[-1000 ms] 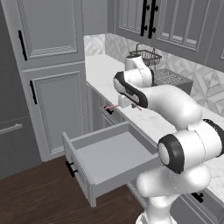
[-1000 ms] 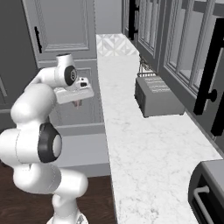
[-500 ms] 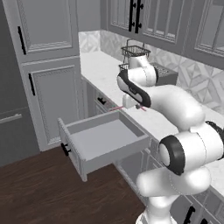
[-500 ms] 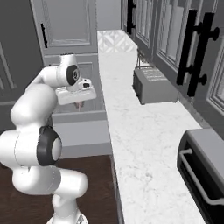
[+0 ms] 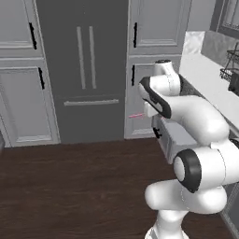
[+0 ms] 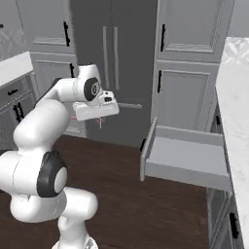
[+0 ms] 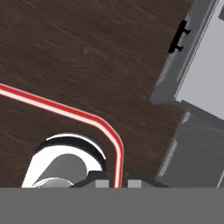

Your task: Take a straw from the drawer in front and place it inside the glass cup on the dining counter.

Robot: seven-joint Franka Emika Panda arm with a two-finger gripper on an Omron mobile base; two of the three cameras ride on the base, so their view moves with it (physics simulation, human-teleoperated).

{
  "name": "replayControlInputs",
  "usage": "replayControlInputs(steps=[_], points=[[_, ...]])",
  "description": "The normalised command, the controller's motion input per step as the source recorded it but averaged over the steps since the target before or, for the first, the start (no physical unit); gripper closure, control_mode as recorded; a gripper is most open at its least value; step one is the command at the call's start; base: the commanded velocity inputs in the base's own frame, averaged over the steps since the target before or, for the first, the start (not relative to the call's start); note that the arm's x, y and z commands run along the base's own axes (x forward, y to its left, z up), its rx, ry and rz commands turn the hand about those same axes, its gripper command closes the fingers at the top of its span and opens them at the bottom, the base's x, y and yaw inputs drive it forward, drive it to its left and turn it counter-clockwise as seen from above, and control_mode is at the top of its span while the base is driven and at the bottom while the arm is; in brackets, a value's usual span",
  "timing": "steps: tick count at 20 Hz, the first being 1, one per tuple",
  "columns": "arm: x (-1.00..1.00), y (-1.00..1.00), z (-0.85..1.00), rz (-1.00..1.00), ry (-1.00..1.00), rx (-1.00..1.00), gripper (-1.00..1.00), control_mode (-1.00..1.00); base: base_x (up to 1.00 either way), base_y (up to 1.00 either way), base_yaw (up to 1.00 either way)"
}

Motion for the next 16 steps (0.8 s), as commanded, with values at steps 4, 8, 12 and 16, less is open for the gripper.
replayControlInputs(steps=[4, 8, 12, 16], points=[[0.00, 0.00, 0.00, 0.00, 0.00, 0.00, 1.00, 1.00, -0.01, 1.00, 0.77], [0.00, 0.00, 0.00, 0.00, 0.00, 0.00, 1.00, 1.00, 0.00, 0.99, 0.77], [0.00, 0.00, 0.00, 0.00, 0.00, 0.00, 1.00, 1.00, 0.00, 1.00, 0.74], [0.00, 0.00, 0.00, 0.00, 0.00, 0.00, 1.00, 1.00, 0.00, 1.00, 0.74]])
